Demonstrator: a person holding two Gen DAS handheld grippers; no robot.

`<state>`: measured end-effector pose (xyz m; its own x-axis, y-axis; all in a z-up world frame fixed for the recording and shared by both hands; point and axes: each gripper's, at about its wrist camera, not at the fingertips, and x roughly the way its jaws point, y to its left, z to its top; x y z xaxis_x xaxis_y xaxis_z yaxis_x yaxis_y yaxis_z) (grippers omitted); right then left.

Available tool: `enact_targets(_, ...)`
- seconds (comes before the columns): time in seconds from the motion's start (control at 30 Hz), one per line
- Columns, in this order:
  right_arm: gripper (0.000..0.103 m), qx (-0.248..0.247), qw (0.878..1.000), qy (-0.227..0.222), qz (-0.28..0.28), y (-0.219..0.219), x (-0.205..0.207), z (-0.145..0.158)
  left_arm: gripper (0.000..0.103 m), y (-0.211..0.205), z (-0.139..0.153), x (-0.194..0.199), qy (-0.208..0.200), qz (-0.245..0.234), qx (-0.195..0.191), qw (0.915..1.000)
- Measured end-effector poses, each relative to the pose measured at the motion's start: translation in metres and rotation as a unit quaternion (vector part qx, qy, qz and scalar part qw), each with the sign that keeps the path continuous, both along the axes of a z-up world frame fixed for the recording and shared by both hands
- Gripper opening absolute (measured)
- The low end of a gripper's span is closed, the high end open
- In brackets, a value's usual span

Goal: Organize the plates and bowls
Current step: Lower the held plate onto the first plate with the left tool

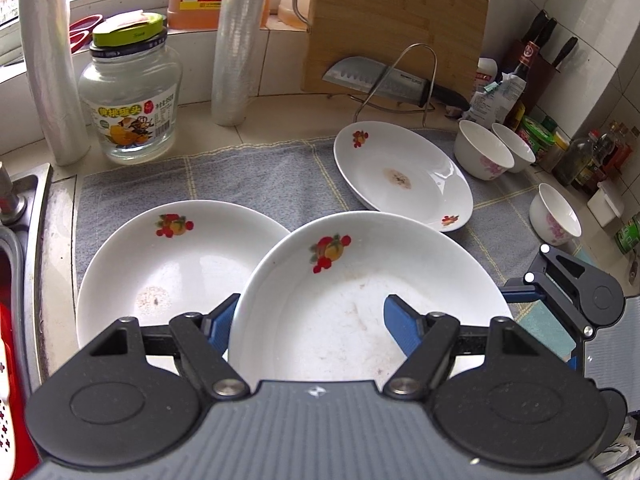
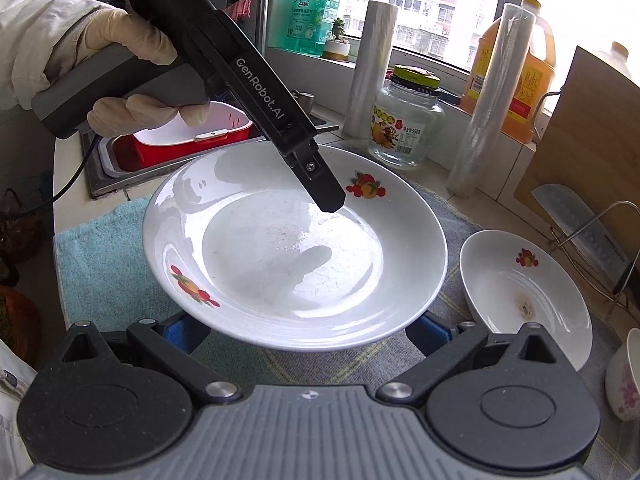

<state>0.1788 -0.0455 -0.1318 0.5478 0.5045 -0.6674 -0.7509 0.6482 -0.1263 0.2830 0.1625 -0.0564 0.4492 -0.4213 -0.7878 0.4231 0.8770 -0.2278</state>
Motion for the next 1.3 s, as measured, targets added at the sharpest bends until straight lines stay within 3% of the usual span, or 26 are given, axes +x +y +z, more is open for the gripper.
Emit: enact_targets(1.3, 0.103, -0.017, 0.999, 0.015, 0.024, 0.069, 0.056, -0.016, 0.075, 0.072, -0.025, 0.037, 0.019, 0.047, -0.008, 0.9987)
